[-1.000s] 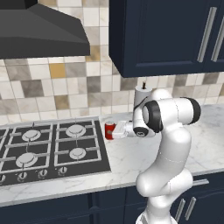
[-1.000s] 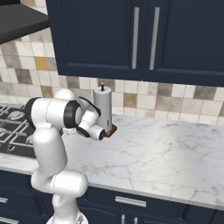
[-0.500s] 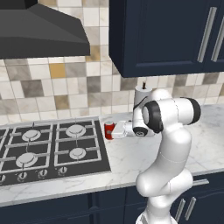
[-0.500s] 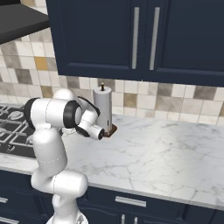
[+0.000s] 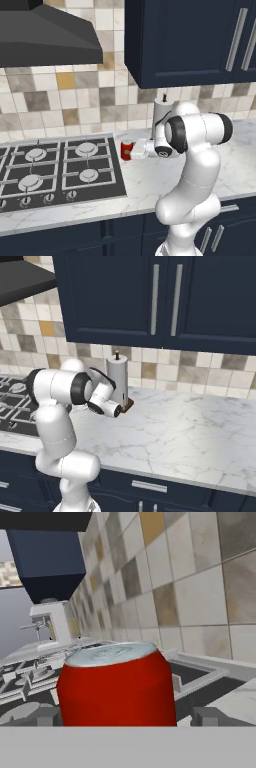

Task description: Four empty soda cans are scattered around the kitchen. Gather all the cans and cluster them next to the stove for recycling.

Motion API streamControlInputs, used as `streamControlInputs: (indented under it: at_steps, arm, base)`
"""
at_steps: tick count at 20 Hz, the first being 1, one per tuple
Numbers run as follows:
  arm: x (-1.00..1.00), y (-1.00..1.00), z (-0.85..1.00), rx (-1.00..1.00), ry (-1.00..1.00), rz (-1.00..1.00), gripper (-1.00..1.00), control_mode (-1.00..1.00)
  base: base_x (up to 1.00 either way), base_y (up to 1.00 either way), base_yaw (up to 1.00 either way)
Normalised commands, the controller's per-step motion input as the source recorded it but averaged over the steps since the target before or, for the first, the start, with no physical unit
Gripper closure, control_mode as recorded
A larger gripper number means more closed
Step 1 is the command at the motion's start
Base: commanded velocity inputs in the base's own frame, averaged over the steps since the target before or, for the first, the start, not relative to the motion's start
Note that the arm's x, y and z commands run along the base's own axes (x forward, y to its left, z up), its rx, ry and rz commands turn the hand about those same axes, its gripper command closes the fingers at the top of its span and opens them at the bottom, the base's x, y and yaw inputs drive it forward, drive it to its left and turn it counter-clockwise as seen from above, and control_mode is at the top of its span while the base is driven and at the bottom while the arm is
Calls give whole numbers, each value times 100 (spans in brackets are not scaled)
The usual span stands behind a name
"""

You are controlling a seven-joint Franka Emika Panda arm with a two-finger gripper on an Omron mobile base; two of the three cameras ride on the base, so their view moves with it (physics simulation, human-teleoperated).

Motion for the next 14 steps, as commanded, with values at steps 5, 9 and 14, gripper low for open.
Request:
streamControlInputs:
  at_steps: [5,9,14]
  arm:
    - [-1,0,16,0,0,-1,-100,-100]
    - [0,0,29,0,0,-1,-100,-100]
    - [0,0,41,0,0,-1,-100,-100]
  base:
    - [0,0,0]
    - [0,0,0]
    - [0,0,0]
